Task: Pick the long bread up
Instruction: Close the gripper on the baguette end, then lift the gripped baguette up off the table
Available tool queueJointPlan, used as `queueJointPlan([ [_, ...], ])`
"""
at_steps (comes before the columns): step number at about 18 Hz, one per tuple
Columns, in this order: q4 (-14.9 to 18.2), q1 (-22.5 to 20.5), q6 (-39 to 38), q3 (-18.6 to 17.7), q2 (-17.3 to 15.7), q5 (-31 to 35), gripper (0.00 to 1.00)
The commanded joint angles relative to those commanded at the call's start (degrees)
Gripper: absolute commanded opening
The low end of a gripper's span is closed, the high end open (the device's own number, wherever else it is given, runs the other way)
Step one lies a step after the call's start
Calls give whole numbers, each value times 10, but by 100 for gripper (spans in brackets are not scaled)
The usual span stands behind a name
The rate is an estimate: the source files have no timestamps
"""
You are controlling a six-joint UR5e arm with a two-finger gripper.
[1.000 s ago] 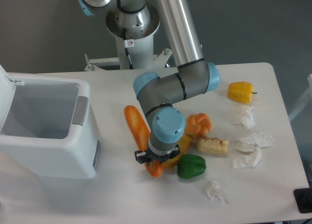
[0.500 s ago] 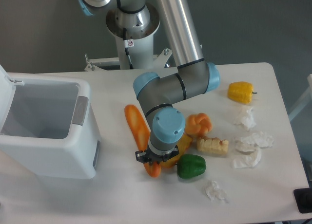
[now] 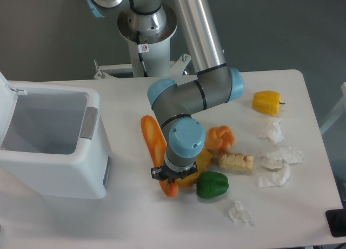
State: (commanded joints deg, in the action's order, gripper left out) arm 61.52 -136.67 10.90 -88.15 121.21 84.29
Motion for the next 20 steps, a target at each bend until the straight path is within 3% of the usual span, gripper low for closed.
queueJointPlan([
  [6, 18, 0, 3, 1, -50, 1, 3],
  [12, 18, 1, 14, 29, -84, 0, 2],
  [20, 18, 2, 181, 34, -136, 11, 2],
])
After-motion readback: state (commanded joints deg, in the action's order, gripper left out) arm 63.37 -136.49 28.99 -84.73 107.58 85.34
